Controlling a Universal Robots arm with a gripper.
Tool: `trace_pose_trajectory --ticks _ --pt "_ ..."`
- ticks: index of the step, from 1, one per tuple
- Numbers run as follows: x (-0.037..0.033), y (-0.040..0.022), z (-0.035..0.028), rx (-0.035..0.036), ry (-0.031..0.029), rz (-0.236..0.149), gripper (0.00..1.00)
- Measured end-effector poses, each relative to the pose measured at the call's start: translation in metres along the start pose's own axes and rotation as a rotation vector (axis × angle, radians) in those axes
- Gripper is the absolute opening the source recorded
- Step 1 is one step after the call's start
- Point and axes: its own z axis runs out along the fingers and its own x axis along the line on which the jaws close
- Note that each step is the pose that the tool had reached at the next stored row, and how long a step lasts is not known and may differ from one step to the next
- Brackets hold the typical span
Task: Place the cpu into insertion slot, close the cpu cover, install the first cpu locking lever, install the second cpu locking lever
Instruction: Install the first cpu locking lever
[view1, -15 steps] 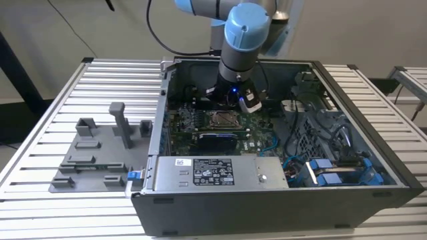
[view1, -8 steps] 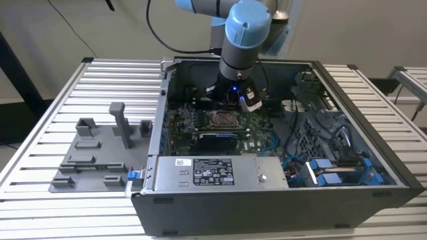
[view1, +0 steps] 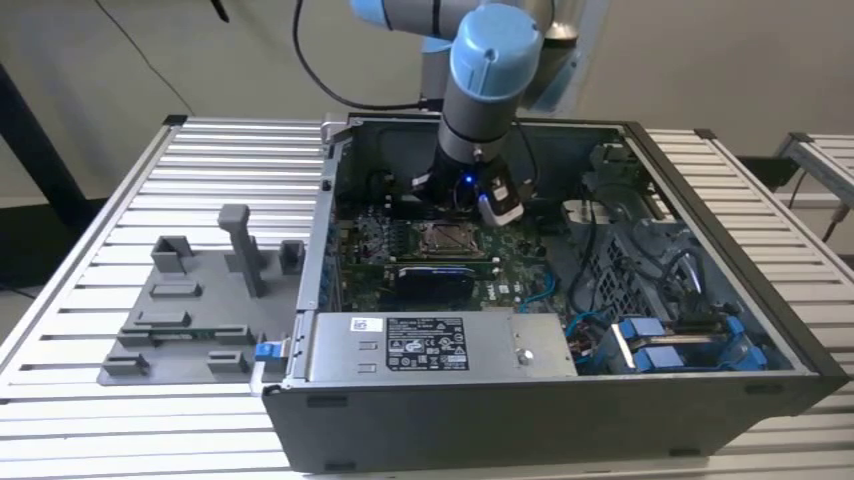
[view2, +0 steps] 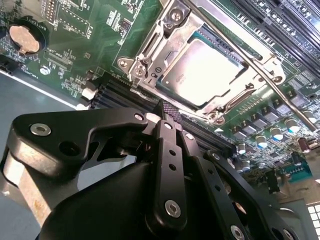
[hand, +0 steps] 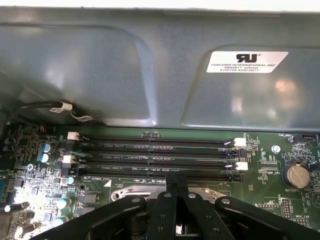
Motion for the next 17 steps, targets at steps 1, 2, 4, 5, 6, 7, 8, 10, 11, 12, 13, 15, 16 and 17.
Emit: trace_pose_trajectory --ticks 1,2,4,5,6,7,8,10,11,12,13,15,16,17 --pt "0.0000 -0.0002 0.0006 0.0000 0.0000 0.000 0.11" --pt "0.0000 -0.0004 0.0012 0.0000 0.0000 0.000 0.11" --pt "-0.0001 -0.0009 0.0024 0.0000 0.0000 0.000 0.11" --pt "-0.0002 -0.0010 0.0029 0.0000 0.0001 0.000 0.11" --pt "-0.0005 -0.0012 0.0031 0.0001 0.0002 0.000 0.11" --pt "-0.0009 -0.0012 0.0031 0.0003 0.0002 0.000 0.11" --pt "-0.0015 -0.0012 0.0032 0.0001 0.0001 0.000 0.11" --pt "-0.0027 -0.0012 0.0034 -0.0003 0.0000 0.000 0.11" --pt "-0.0033 -0.0012 0.0034 -0.0005 0.0000 0.000 0.11" --pt "-0.0040 -0.0013 0.0035 -0.0010 0.0000 0.000 0.11" --pt "-0.0047 -0.0013 0.0036 -0.0019 0.0000 0.000 0.11" --pt "-0.0055 -0.0014 0.0038 -0.0046 -0.0002 0.000 0.11" --pt "-0.0058 -0.0014 0.0038 -0.0060 -0.0001 0.000 0.11" --pt "-0.0061 -0.0013 0.0038 -0.0078 0.0000 0.000 0.11"
